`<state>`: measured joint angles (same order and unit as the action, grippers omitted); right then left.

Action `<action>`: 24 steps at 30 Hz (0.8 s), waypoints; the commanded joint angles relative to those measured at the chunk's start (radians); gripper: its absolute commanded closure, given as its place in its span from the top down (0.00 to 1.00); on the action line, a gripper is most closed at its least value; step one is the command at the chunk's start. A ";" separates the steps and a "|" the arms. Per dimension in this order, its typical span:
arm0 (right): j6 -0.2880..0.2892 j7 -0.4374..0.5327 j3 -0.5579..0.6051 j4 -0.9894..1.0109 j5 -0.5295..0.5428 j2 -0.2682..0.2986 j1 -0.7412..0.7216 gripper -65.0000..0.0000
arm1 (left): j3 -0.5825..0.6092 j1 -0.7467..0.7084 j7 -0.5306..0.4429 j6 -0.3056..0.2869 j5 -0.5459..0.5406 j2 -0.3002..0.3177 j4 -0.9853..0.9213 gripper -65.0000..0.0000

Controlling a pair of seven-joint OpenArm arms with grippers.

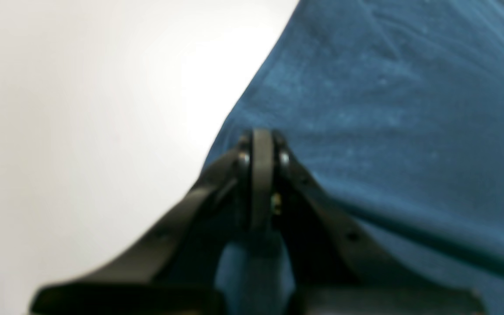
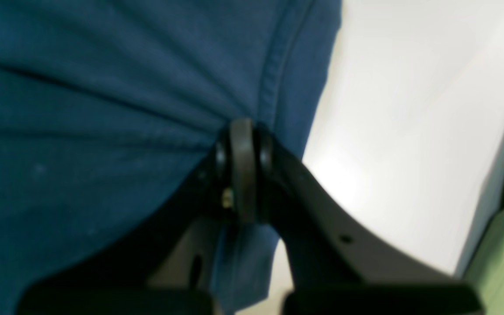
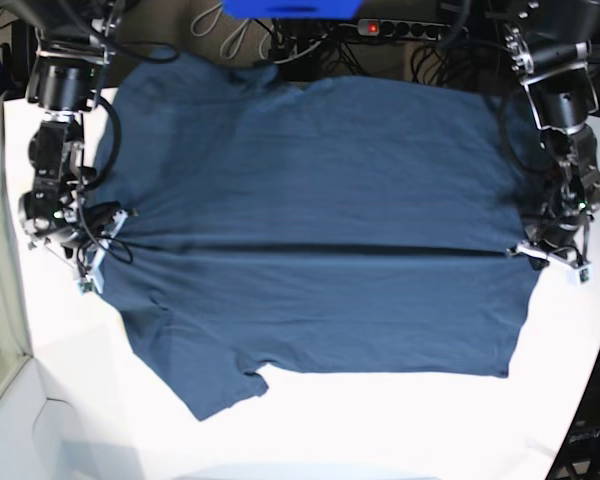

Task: Layout the t-shirt on the table in an organized manner, then fold the t-shirt properly
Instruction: 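Pull the held side edges apart with both grippers to stretch the shirt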

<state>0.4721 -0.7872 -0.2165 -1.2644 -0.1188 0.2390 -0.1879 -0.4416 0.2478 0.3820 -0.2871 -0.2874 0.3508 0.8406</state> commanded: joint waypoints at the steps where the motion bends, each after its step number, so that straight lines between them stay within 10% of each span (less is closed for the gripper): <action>1: -0.003 -0.031 -0.005 -0.002 -0.029 0.021 -0.023 0.00 | -0.004 0.018 0.036 0.012 0.009 0.018 0.035 0.01; 14: 0.000 -0.146 -0.005 -0.421 -0.028 -0.022 0.069 0.00 | -0.003 -0.103 0.262 0.019 -0.204 0.014 0.452 0.01; 24: 0.001 -0.165 -0.004 -0.440 -0.026 -0.088 0.187 0.00 | -0.004 -0.187 0.282 0.013 -0.201 -0.042 0.372 0.01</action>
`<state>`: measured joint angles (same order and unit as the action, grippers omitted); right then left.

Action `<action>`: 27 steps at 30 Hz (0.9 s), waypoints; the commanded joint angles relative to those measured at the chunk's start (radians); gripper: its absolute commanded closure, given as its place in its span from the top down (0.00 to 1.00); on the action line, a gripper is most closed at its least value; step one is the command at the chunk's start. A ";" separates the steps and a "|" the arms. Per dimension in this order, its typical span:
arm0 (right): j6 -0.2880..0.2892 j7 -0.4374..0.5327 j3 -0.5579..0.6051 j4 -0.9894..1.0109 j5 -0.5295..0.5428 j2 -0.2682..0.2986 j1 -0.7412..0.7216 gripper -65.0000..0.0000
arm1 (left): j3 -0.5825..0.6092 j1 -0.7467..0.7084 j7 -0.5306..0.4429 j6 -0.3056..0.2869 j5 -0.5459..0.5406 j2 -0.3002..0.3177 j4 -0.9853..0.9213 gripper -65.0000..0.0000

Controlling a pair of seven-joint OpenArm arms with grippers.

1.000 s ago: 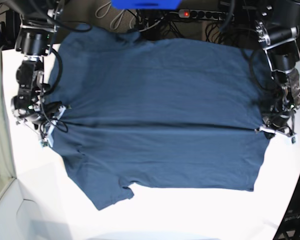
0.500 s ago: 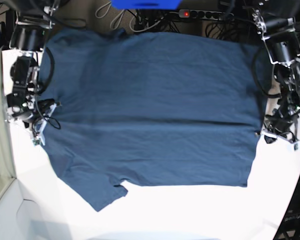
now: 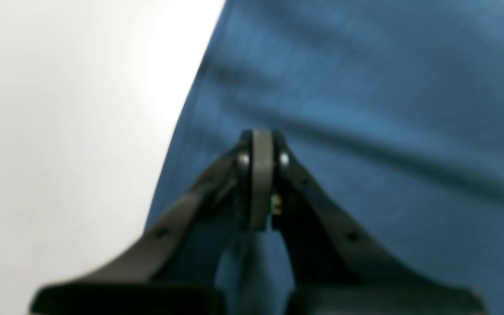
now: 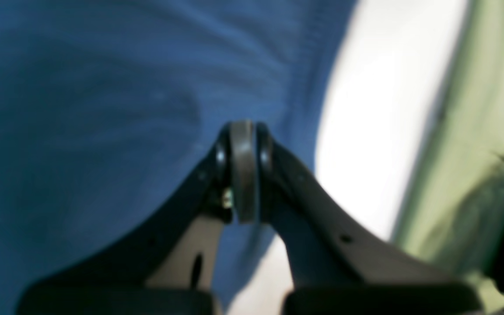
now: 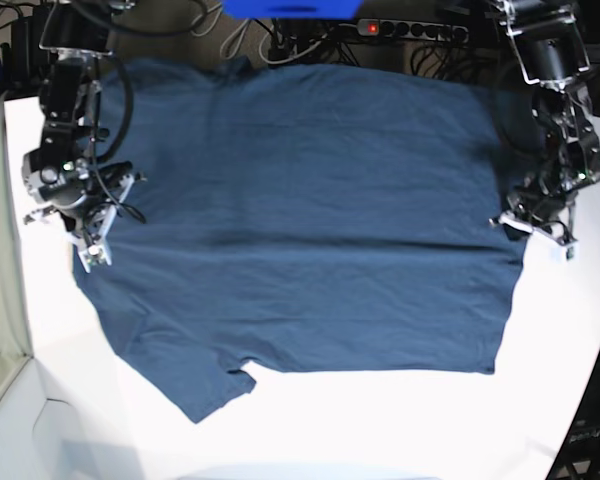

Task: Layout the t-shirt on the table in an organized manner, then fold the t-shirt properly
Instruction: 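Pull the held side edges apart with both grippers to stretch the shirt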

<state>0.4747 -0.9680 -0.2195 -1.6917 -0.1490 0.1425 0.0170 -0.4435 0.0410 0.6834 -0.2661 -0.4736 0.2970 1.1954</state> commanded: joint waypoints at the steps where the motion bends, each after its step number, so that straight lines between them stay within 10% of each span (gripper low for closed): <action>1: -0.001 0.030 -0.001 0.014 0.004 0.007 -0.021 0.00 | -0.002 0.021 -0.021 -0.008 -0.015 0.012 -0.009 0.01; 16: -0.001 0.156 -0.001 0.539 0.004 0.055 -0.343 0.00 | 0.001 0.195 -0.196 -0.009 0.077 0.037 -0.355 0.01; 27: -0.001 0.067 -0.001 0.269 0.001 0.070 -0.349 0.00 | -0.067 0.130 -0.066 -0.009 0.011 0.031 0.047 0.01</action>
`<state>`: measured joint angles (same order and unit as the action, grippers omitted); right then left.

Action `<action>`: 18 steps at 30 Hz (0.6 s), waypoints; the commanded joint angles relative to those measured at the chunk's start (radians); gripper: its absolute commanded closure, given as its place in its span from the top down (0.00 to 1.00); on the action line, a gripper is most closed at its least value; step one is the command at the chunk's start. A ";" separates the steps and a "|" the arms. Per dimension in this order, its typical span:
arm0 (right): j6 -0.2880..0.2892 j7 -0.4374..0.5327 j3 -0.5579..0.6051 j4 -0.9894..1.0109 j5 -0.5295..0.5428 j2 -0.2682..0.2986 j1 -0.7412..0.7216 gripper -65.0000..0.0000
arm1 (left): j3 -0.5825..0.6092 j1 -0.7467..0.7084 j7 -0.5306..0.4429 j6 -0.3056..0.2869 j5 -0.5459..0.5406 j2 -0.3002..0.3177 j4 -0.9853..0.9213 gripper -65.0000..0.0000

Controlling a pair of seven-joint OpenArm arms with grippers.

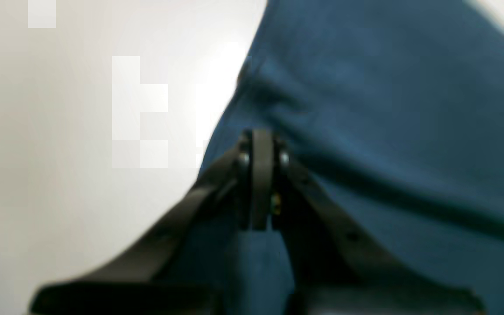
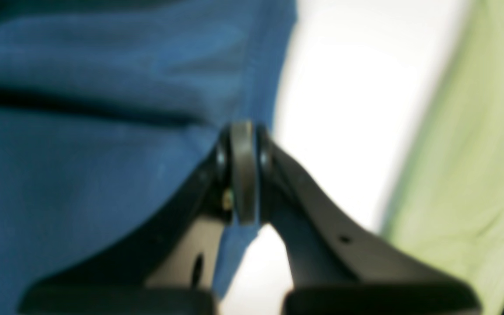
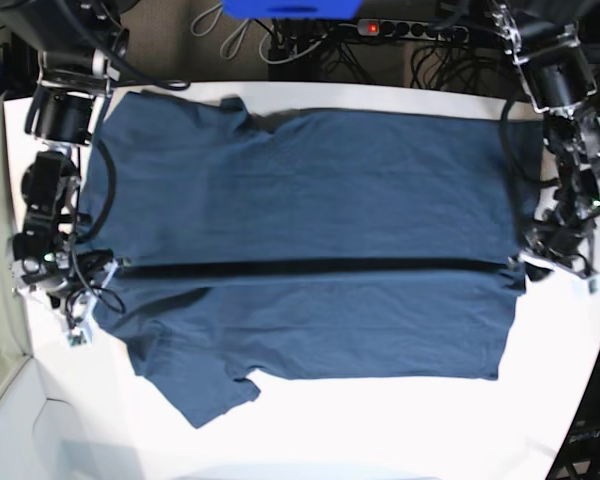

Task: Layout the t-shirt on the table in an organized manner, then fold the t-shirt properly
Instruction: 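Pull the held side edges apart with both grippers to stretch the shirt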

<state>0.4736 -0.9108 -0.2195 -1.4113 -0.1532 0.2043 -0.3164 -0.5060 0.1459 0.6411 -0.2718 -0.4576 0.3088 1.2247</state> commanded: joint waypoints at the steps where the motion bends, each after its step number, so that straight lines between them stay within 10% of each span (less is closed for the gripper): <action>1: 0.000 0.009 -0.001 -0.036 0.007 0.005 -0.016 0.00 | -0.018 0.024 -0.014 -0.004 -0.030 0.017 0.050 0.01; 8: 0.000 0.069 0.038 0.143 0.007 -0.035 -0.112 0.00 | 0.043 0.194 -0.016 0.004 -0.057 0.007 -0.158 0.01; 18: 0.000 0.195 0.076 0.510 0.007 -0.042 -0.307 0.00 | 0.358 0.432 -0.284 0.006 -0.057 0.000 -0.635 0.01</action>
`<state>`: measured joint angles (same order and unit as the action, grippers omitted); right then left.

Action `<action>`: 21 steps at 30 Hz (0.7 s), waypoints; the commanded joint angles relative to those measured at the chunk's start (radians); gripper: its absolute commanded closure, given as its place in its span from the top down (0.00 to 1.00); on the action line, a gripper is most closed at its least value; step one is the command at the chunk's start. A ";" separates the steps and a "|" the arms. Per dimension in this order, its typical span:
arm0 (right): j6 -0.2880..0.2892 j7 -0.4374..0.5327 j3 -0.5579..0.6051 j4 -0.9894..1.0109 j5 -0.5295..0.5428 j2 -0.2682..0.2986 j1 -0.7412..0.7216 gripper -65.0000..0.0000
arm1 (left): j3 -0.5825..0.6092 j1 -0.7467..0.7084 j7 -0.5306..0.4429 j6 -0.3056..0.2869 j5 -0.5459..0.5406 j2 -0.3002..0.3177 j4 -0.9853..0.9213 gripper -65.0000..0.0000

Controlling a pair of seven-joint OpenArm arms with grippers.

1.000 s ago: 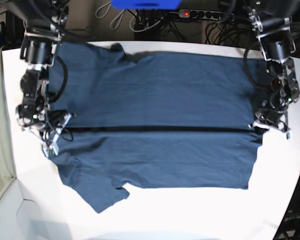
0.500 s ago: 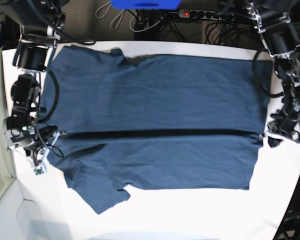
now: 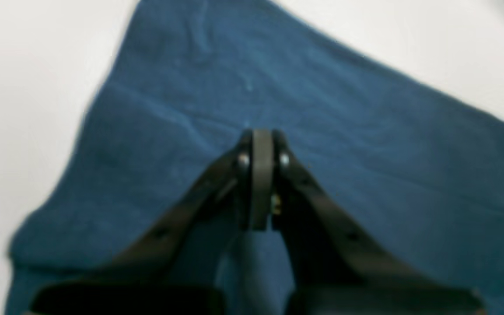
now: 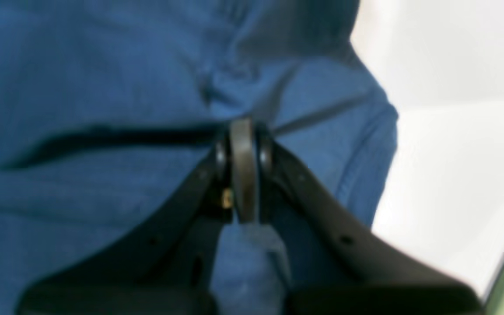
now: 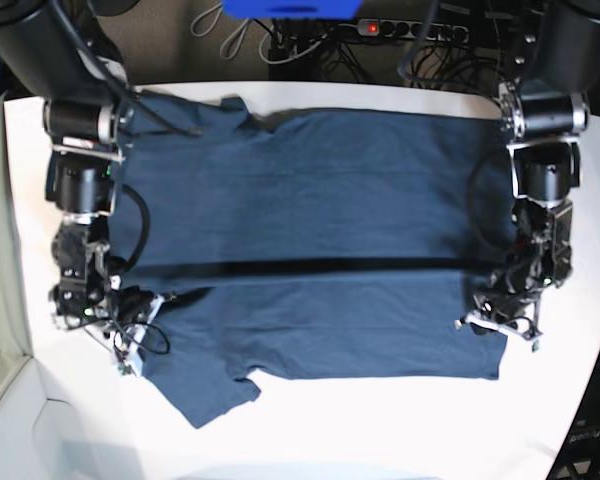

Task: Layout the t-shirt on the table in an organized manner, then fold the t-shirt properly
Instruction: 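Pull the held side edges apart with both grippers to stretch the shirt, then release and move both grippers to the shirt's shoulder corners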

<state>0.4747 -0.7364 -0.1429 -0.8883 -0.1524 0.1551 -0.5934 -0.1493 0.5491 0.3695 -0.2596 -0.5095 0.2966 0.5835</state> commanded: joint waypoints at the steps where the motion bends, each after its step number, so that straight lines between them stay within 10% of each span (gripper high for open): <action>1: -0.001 0.031 -0.001 0.002 0.006 0.007 -0.035 0.00 | 0.026 0.041 -0.039 -0.007 -0.005 0.013 -0.040 0.01; 8: -0.003 0.186 -0.005 0.149 0.006 0.031 -0.035 0.00 | 0.107 0.110 -0.237 -0.007 0.090 0.014 -0.294 0.01; 16: -0.011 0.470 -0.001 0.367 0.006 0.073 -0.059 0.00 | 0.103 0.111 -0.238 -0.007 0.110 0.020 -0.144 0.01; 21: -0.178 0.584 -0.004 0.413 0.006 0.071 -0.112 0.00 | 0.101 0.144 -0.178 -0.007 0.104 0.034 0.016 0.01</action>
<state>0.3061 -0.1783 -0.1425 -0.4599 -0.1547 0.2108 -0.6682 -0.0448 0.6502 0.2138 -0.2581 -0.4007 0.3199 0.5758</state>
